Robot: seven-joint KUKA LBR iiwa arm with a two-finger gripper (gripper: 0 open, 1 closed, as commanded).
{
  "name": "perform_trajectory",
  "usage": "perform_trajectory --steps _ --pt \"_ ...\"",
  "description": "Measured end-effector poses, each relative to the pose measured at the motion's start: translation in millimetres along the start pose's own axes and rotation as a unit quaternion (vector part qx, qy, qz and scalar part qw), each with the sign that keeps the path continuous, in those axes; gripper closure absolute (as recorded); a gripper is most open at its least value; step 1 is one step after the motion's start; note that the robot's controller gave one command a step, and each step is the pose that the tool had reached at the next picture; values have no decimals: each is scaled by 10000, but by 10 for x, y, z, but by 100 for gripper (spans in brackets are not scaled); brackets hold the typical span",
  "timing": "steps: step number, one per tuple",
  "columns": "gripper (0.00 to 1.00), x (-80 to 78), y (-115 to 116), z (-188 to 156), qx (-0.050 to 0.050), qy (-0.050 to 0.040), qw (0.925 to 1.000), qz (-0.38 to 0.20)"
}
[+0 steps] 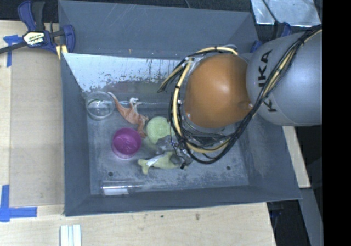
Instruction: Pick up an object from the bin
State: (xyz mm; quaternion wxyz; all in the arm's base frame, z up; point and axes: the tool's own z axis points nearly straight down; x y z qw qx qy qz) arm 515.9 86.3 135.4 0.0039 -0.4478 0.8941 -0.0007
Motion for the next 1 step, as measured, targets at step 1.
perform_trajectory --steps 1 --pt "100 4 5 -37 -16 17 10000 5"
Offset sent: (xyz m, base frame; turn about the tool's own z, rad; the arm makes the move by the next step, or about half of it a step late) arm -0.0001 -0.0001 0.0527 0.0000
